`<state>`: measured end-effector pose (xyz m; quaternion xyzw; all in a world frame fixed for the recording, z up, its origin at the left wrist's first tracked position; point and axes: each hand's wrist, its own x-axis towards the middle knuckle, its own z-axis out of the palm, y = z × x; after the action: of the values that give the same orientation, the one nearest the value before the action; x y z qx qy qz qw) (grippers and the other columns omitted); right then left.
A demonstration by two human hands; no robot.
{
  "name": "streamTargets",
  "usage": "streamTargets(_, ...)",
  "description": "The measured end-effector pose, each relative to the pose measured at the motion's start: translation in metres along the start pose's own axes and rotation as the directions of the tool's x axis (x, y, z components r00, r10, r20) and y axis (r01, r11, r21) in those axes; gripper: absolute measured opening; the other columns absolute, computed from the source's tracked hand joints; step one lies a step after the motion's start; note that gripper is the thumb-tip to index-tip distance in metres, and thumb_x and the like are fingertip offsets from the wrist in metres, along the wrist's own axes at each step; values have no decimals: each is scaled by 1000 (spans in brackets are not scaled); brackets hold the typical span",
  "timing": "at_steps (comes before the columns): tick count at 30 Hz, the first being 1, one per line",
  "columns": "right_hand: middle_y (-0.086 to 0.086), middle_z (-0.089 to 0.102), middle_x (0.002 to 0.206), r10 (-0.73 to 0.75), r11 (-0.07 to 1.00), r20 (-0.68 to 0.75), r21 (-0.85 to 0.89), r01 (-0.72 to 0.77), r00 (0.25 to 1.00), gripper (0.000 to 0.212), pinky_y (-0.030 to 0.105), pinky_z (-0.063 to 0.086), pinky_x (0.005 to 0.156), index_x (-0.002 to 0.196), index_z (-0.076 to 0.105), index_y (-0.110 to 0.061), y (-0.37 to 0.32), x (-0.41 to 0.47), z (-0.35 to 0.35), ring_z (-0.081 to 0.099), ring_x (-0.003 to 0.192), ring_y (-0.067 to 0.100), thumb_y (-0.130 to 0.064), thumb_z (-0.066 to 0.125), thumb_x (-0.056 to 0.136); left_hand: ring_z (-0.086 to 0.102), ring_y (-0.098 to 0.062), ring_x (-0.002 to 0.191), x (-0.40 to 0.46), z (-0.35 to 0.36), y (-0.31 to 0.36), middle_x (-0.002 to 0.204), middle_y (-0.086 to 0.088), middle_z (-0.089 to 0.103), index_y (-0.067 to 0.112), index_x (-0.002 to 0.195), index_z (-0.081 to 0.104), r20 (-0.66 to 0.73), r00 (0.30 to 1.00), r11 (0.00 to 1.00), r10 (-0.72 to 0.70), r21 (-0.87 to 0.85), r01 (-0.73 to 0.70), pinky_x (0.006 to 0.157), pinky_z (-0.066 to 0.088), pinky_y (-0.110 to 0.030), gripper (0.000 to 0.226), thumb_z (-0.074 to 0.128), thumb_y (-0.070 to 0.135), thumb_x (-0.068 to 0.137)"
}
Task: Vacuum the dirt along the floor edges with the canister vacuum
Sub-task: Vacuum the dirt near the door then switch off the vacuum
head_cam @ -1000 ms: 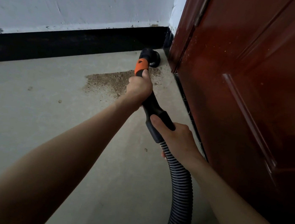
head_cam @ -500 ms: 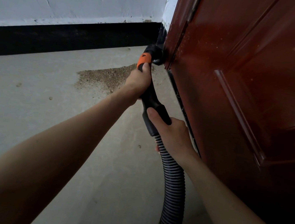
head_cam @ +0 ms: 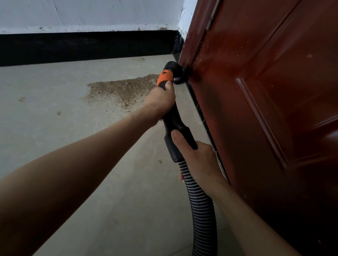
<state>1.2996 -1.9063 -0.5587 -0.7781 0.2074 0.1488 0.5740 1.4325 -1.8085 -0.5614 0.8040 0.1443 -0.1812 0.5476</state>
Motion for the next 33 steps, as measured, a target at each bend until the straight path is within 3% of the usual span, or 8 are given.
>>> streamTargets(3, -4, 57, 44, 1, 1000, 10, 1, -1, 1000, 56, 18, 42, 38, 71, 57, -8, 1, -8, 1, 56, 37, 13, -64, 62, 72, 51, -16, 62, -6, 0, -1, 73, -5, 50, 10, 79, 44, -8, 1000, 999, 8, 46, -8, 56, 45, -26, 42, 27, 41, 103)
streamTargets(10, -5, 55, 43, -18, 999, 14, -39, 19, 1000, 52, 17, 41, 38, 72, 56, -9, -3, -14, 8, 57, 36, 12, -60, 62, 80, 53, -19, 69, -10, -12, -4, 79, -7, 51, 4, 101, 48, -19, 1000, 999, 1, 55, 0, 67, 47, -32, 43, 26, 41, 102)
streamTargets(15, -5, 56, 47, -29, 999, 25, -39, 30, 999, 56, 18, 42, 39, 73, 57, -9, -11, -9, 16, 59, 38, 12, -65, 60, 74, 59, -27, 91, -4, -22, -2, 104, -16, 57, -1, 122, 49, -58, 998, 999, -9, 44, 12, 76, 51, -35, 52, 27, 42, 101)
streamTargets(21, -4, 58, 47, -29, 999, 58, -33, 31, 998, 54, 19, 43, 39, 75, 58, -8, -15, -2, 20, 59, 39, 14, -61, 61, 81, 59, -27, 89, 2, -30, 0, 106, -17, 57, -1, 124, 49, -79, 996, 998, -27, 56, 32, 69, 49, -33, 54, 28, 43, 101)
streamTargets(27, 1, 60, 53, -15, 999, 81, -35, 18, 997, 55, 20, 44, 40, 78, 59, -6, -14, -4, 25, 59, 40, 14, -61, 59, 84, 61, -32, 100, 1, -32, -4, 117, -20, 58, -1, 125, 48, -83, 996, 995, -43, 83, 50, 87, 54, -40, 53, 28, 42, 100)
streamTargets(33, 3, 60, 55, -30, 999, 83, -22, 32, 996, 57, 21, 45, 42, 80, 58, -6, -17, -3, 22, 59, 41, 15, -63, 58, 81, 60, -31, 101, 4, -32, 2, 118, -21, 57, -3, 124, 48, -103, 994, 993, 20, 118, -8, 80, 51, -35, 54, 28, 41, 101)
